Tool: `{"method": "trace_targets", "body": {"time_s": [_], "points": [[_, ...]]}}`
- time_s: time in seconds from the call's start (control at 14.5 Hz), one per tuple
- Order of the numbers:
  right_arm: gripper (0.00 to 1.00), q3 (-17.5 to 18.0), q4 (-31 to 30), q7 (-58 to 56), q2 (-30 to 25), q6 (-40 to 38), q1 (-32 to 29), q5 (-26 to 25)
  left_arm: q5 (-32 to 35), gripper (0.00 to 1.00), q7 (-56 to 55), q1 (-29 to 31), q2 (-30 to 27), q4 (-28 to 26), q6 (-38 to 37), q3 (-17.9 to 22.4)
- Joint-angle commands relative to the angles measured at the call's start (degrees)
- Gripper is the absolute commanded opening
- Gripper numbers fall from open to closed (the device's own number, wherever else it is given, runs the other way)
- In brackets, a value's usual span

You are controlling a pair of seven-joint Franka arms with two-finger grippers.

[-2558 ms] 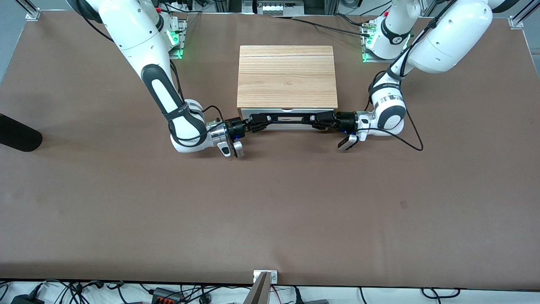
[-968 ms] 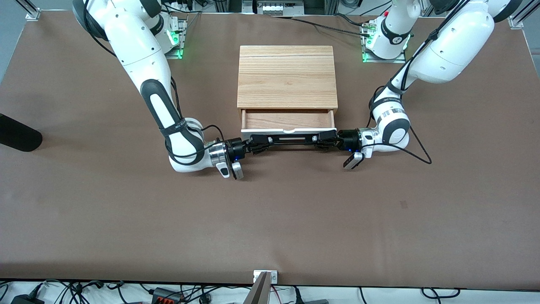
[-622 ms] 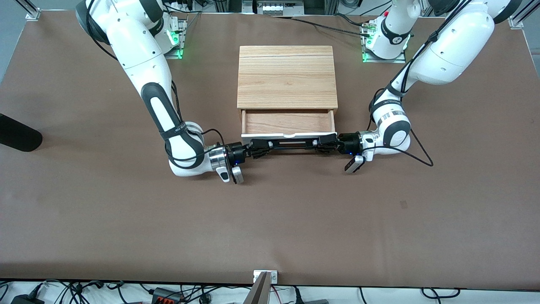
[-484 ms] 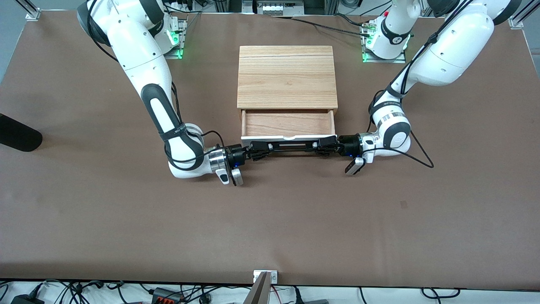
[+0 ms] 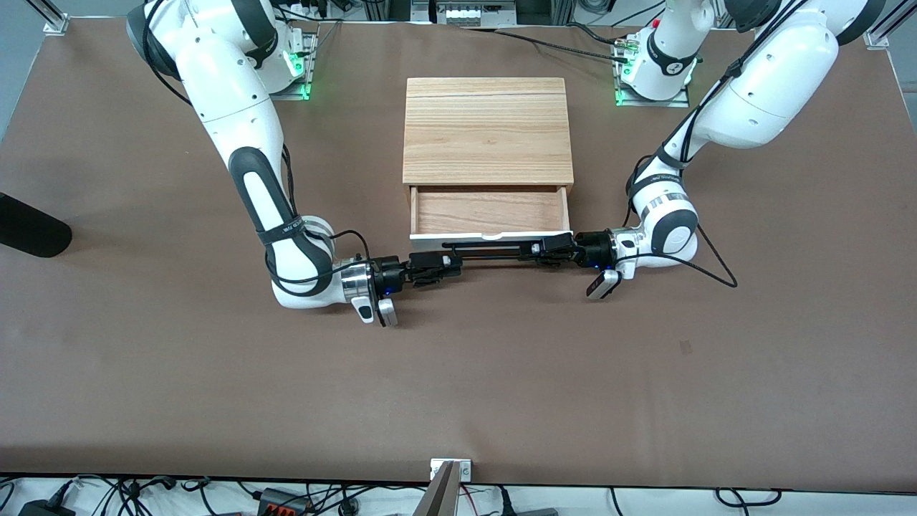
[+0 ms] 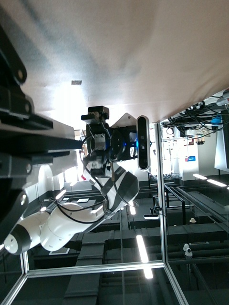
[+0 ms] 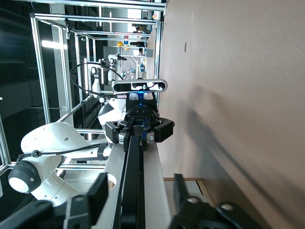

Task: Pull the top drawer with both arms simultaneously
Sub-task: 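Pull the drawer out by the handle with both grippers together, then open both grippers and release the black handle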

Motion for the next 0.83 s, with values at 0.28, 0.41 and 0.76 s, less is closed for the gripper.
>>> {"method": "trace_targets", "body": {"time_s": [0.28,0.41,0.76], "points": [[1.00,0.1,4.2,4.8,0.7,0.2,0.1,-1.3,-0.5,1.00,0.1,0.5,2.6,2.7,0.9,0.9],[1.00,0.0,6.0,7.2,0.7,0.2,-0.1,-3.3,-0.6,1.00,-2.2,0.8,2.5,2.7,0.8,0.8],[1.00,-3.4,12.7,20.0,-1.5,-0.4,-0.1,-14.9,-0.7,1.00,-9.1,1.9,1.9,2.7,0.1,0.7]]}}
